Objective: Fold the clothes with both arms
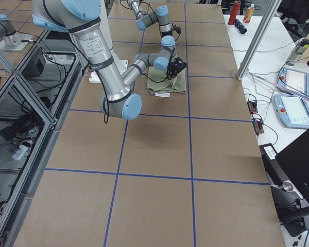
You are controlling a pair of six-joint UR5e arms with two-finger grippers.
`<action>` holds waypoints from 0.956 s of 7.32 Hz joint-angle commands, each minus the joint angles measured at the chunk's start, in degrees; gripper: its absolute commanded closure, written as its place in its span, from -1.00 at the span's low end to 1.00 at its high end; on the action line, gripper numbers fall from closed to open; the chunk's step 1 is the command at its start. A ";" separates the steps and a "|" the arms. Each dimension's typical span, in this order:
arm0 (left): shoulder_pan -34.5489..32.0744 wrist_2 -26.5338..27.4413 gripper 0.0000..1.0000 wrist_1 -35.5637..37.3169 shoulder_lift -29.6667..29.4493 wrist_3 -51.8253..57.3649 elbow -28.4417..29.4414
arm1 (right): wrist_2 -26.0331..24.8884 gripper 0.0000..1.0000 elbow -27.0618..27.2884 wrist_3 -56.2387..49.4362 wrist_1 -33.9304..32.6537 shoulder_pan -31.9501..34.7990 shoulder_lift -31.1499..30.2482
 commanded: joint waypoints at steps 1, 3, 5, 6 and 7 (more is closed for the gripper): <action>-0.88 -0.01 1.00 -0.06 -1.38 0.01 1.47 | 0.57 1.00 -1.39 -0.03 0.25 0.44 1.02; -3.94 0.08 -0.99 -0.14 -4.53 -0.17 6.02 | 0.48 -1.00 -6.54 -0.81 0.25 2.44 3.47; -8.17 -0.19 -1.00 -1.55 -6.22 0.18 11.06 | 0.65 -1.00 -13.32 -2.65 2.61 6.05 6.03; -8.53 -0.54 -1.00 -1.55 -6.13 0.18 10.97 | 1.87 -1.00 -13.60 -7.62 2.80 7.20 6.04; -10.01 -4.89 -1.00 -1.47 -5.78 2.45 10.89 | 7.63 -1.00 -13.43 -13.07 2.63 9.90 5.43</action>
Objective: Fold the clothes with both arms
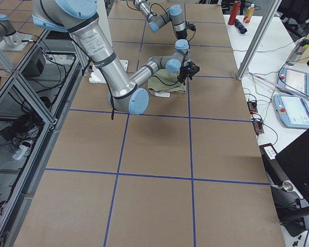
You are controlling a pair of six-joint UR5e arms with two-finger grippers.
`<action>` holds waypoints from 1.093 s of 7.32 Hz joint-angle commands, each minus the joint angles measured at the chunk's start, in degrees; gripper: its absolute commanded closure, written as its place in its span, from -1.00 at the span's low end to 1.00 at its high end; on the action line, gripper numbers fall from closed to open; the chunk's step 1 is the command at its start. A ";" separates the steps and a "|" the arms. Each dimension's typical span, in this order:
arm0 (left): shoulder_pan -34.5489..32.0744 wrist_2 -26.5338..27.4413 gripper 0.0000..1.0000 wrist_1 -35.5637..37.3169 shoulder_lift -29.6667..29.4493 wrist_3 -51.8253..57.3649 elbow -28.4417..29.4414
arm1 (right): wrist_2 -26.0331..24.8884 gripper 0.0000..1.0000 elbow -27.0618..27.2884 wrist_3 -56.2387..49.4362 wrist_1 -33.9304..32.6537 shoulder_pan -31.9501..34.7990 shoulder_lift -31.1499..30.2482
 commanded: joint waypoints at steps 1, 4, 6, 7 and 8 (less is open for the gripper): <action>-5.33 -8.58 -1.00 0.22 1.94 8.46 -0.34 | 10.33 -1.00 -0.50 -14.09 -0.77 7.17 -1.15; -19.83 -14.87 -1.00 1.10 14.83 39.19 -7.70 | 16.80 -1.00 -0.50 -51.91 -1.83 20.45 -10.44; -26.70 -14.96 -1.00 4.86 25.46 56.25 -14.72 | 18.11 -1.00 4.21 -74.73 -10.91 26.87 -15.55; -29.69 -14.96 -1.00 7.58 29.78 66.69 -17.28 | 20.12 -1.00 10.34 -84.83 -19.06 30.73 -18.10; -32.59 -14.96 -1.00 9.00 35.30 77.24 -20.53 | 20.14 -1.00 14.75 -94.33 -28.28 32.69 -18.91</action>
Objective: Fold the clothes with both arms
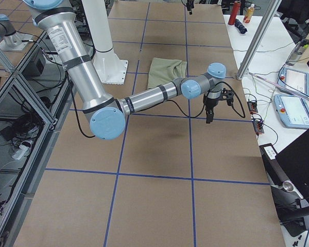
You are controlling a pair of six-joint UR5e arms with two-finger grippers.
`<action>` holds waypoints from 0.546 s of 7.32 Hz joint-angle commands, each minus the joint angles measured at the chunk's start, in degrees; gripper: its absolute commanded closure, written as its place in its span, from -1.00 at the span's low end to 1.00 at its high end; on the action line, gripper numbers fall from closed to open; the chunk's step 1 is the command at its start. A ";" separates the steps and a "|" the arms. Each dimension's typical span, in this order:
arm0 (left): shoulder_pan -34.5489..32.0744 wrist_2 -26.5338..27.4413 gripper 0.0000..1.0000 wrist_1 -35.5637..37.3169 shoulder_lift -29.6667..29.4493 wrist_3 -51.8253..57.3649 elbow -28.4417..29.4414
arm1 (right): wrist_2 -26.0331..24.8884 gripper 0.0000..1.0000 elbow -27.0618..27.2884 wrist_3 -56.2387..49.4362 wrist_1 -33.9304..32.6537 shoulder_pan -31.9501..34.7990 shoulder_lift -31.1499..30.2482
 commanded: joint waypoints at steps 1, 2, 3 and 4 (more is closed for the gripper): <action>-7.10 -0.30 -1.00 1.16 13.99 22.10 -6.36 | 1.05 -1.00 8.68 -16.95 -15.68 4.45 -2.04; -10.36 -0.74 -1.00 -1.37 17.98 23.06 -6.38 | 3.84 -1.00 12.62 -17.17 -16.68 4.72 -3.34; -13.26 -3.79 -1.00 -1.49 18.37 22.20 -5.95 | 3.95 -1.00 14.31 -17.09 -15.13 4.64 -4.23; -17.55 -4.08 -1.00 -3.31 18.37 22.62 -5.33 | 2.82 -1.00 13.72 -17.52 -14.76 4.37 -6.93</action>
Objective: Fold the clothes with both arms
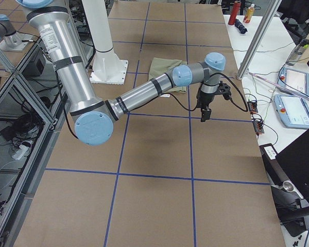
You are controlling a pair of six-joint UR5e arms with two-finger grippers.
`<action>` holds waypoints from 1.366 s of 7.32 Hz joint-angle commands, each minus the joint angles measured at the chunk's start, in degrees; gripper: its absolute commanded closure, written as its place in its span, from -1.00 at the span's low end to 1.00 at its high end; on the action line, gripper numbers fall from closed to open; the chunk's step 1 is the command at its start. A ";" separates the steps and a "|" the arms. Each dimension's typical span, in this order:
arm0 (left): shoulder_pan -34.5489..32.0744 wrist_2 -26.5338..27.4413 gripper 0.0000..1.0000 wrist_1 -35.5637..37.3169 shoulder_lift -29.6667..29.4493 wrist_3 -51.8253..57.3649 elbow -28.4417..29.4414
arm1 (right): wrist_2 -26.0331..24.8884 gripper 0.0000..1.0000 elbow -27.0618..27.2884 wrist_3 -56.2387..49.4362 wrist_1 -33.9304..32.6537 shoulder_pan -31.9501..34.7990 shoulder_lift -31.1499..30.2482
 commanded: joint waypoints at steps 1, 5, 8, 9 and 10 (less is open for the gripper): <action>-5.56 -1.25 -1.00 -6.72 1.30 0.83 0.70 | -2.64 -1.00 0.39 -0.71 0.73 -0.44 -4.33; -5.39 -2.47 -1.00 -1.65 0.25 -0.31 8.17 | -1.87 -1.00 0.38 0.17 1.35 0.34 -7.42; -5.39 -4.74 -1.00 15.06 -0.80 0.39 7.48 | -1.26 -1.00 -0.31 -0.19 1.79 3.15 -10.67; -5.39 -8.50 -1.00 16.77 -0.80 0.83 7.99 | 1.18 -1.00 -1.36 -0.54 1.79 4.81 -12.07; -5.39 -9.41 -1.00 17.04 -0.72 6.32 8.95 | 5.03 -1.00 -3.38 -2.02 2.58 7.44 -13.74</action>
